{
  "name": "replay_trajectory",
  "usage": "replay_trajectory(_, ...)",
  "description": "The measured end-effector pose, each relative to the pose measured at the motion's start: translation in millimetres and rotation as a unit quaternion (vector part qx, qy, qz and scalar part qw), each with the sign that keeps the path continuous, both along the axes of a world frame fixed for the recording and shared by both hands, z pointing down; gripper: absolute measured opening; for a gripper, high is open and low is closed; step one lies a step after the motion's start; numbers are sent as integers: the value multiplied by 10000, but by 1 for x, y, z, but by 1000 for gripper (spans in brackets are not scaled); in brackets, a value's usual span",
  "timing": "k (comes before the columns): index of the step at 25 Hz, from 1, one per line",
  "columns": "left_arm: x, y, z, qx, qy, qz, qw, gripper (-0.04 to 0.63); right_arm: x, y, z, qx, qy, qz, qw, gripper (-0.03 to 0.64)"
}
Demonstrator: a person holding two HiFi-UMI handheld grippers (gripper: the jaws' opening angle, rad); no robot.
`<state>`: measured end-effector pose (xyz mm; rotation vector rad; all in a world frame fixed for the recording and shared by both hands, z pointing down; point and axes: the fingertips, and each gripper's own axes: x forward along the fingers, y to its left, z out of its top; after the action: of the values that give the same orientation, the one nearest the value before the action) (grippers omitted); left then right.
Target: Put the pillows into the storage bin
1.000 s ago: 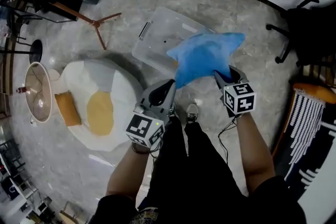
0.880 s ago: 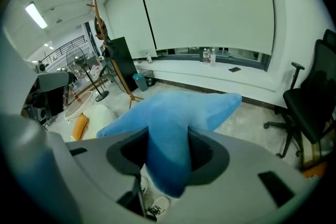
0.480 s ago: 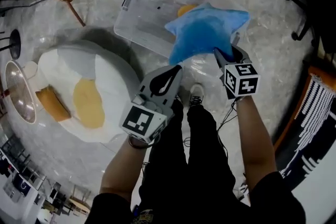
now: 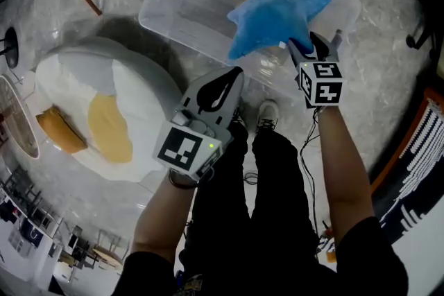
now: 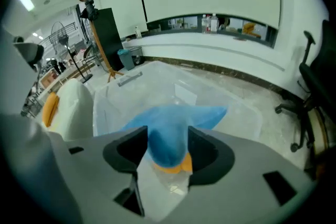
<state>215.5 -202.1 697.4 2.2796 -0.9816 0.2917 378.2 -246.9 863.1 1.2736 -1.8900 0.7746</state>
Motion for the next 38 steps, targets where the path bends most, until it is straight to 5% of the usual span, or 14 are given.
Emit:
replay_trajectory(1,-2,2,-1,-2,-26,-18,10000,6,1,-2,-7,234,114,19,9997,229)
replay_trajectory(3,-5,4,-9,5,-74,-32,10000,6,-4,-5,-29,594,77,-41,9982,286)
replay_trajectory(10,-9,12,-98,199,-49,-94,9997,33,-53,-6,-161,1122,-902,-609,9877,288)
replay_trajectory(14,-31,24,-165,295,-148,-147,9993,81,-97,-4,-266,1387,-1787,-779,9710,316)
replay_trajectory(17,-50,33,-222,667,-3,-439,9968,101,-132,7,-342,1666,-1958,-1187,9591,318)
replay_trajectory(21,-86,44,-283,956,-342,-765,9919,133,-180,9,-437,2189,-2265,-1836,9312,318)
replay_trajectory(29,-143,107,-385,1653,-713,-2166,9595,158,-238,63,-557,2505,-2812,-3025,8756,321)
replay_trajectory(38,-188,223,-443,1942,-1425,-3886,8894,166,-299,160,-607,2275,-3511,-4462,7911,322)
